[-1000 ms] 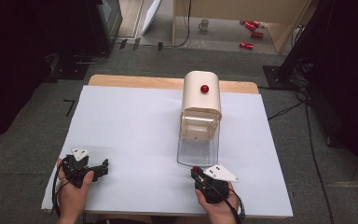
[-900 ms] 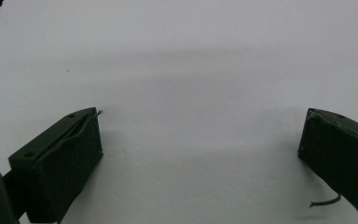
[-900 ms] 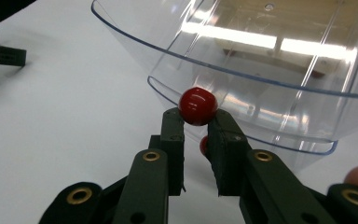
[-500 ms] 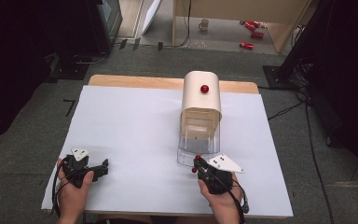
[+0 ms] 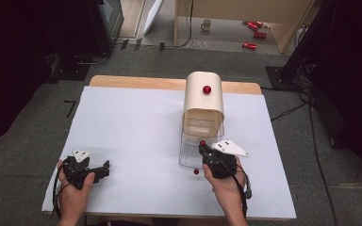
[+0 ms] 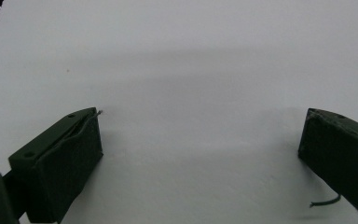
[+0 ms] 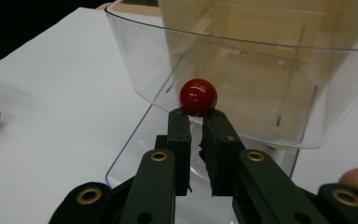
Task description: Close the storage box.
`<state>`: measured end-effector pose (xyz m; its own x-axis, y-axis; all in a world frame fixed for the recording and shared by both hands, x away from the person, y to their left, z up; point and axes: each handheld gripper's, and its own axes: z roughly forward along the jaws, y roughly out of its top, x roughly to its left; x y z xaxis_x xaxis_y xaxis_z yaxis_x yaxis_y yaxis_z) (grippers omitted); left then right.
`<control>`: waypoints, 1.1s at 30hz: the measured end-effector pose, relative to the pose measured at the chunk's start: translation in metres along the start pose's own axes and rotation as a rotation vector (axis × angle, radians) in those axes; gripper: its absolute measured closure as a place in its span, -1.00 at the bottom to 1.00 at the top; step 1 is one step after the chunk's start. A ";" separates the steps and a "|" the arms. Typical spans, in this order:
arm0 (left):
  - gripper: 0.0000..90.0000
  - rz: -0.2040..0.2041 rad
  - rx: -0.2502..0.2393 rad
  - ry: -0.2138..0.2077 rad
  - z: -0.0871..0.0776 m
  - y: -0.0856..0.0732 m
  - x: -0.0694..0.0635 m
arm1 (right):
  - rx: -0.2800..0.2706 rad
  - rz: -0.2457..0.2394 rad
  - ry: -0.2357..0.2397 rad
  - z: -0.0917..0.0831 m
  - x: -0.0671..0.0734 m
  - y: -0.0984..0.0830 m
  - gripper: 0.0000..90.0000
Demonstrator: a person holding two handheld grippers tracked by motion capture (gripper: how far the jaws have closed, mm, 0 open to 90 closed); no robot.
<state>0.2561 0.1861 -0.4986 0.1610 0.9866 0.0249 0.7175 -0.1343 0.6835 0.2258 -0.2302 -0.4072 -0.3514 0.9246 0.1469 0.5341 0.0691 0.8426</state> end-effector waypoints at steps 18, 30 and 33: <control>-1.00 -0.002 -0.001 0.000 0.000 0.000 0.000 | 0.003 0.034 -0.009 0.030 -0.019 0.020 0.80; -1.00 -0.001 -0.001 0.000 0.000 0.000 0.000 | 0.000 0.036 0.006 0.037 -0.024 0.025 0.62; -1.00 -0.001 -0.001 0.000 0.000 0.000 0.000 | -0.002 0.049 0.009 0.035 -0.025 0.021 0.39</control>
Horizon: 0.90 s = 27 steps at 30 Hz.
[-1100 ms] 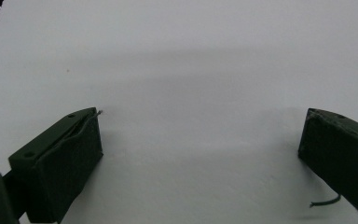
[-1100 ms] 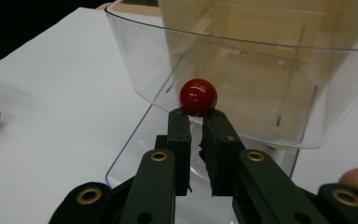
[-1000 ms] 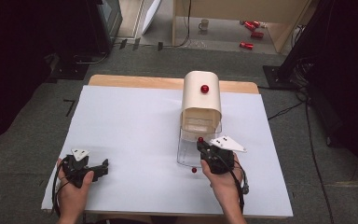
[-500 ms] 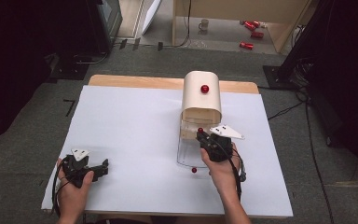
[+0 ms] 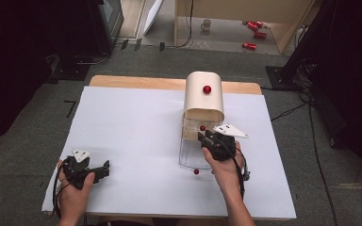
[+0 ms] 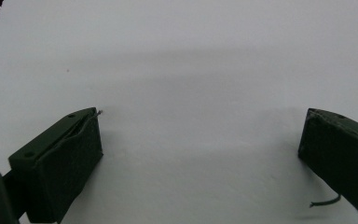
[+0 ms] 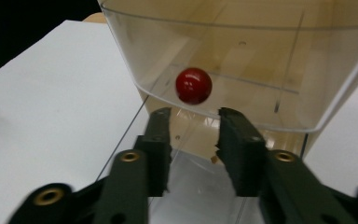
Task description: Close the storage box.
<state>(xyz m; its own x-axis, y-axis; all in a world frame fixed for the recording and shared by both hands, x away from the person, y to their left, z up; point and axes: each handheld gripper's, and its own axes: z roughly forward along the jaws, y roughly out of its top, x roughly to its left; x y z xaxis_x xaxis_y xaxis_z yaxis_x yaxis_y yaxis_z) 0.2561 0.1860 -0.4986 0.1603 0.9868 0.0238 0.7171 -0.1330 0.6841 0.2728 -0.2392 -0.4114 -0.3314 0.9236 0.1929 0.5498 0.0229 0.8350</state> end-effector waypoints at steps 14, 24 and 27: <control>-1.00 0.000 -0.001 0.000 0.000 0.000 0.000 | 0.067 -0.014 -0.046 -0.014 -0.003 -0.030 -1.00; -1.00 0.000 0.000 0.000 0.000 0.000 0.000 | 0.084 -0.024 -0.081 -0.025 0.001 -0.057 -1.00; -1.00 -0.003 -0.002 0.000 0.000 0.000 0.000 | 0.088 -0.021 -0.087 -0.027 0.000 -0.062 -1.00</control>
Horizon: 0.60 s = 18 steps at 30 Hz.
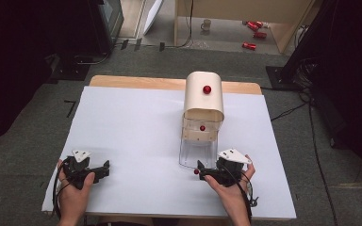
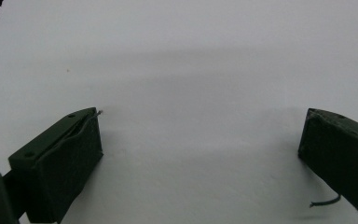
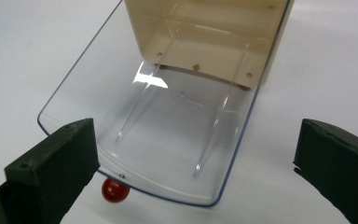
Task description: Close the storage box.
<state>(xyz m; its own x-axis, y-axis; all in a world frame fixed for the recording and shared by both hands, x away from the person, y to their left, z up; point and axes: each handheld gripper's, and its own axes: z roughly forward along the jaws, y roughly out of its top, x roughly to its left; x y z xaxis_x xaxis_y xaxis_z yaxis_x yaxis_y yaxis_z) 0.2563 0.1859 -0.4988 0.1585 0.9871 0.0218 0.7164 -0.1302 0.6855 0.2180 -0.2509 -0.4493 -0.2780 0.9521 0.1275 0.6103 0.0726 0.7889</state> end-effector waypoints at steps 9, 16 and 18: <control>-1.00 0.003 0.002 0.000 0.000 0.000 0.000 | 0.029 0.014 0.014 -0.004 0.000 -0.017 -1.00; -1.00 0.002 0.002 0.000 0.000 0.000 0.000 | 0.061 0.022 0.019 0.000 0.005 -0.031 -1.00; -1.00 0.000 -0.001 0.000 0.000 0.000 0.000 | 0.072 0.017 0.013 0.002 0.006 -0.034 -1.00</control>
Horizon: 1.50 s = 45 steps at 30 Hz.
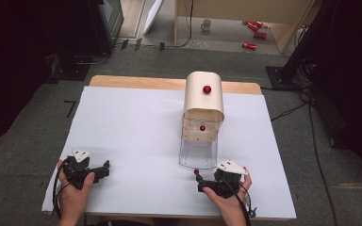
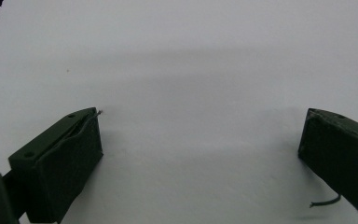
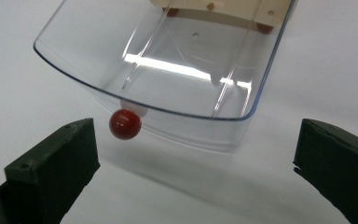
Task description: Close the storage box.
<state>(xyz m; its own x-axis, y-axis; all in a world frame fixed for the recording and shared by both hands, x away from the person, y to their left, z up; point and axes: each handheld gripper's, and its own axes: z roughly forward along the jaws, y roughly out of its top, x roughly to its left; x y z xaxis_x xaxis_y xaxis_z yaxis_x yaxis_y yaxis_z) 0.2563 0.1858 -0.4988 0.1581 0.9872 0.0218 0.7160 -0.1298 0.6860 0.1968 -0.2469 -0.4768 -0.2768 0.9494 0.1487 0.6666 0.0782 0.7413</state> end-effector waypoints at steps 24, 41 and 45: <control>-1.00 0.000 0.001 0.000 0.000 0.000 0.000 | 0.016 0.037 -0.051 0.014 0.018 -0.016 -0.03; -1.00 0.003 0.002 0.000 0.000 0.000 0.000 | -0.005 0.006 0.038 0.016 0.028 -0.013 0.74; -1.00 0.003 0.002 0.000 0.000 0.000 0.000 | -0.025 0.012 0.038 0.012 0.027 -0.009 0.74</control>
<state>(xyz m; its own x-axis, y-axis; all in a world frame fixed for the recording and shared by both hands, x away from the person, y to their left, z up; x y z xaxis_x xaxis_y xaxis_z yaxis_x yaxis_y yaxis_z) 0.2561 0.1860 -0.4986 0.1603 0.9868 0.0234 0.7171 -0.1327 0.6842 0.1919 -0.2180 -0.4874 -0.2958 0.9377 0.1822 0.6528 0.0592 0.7552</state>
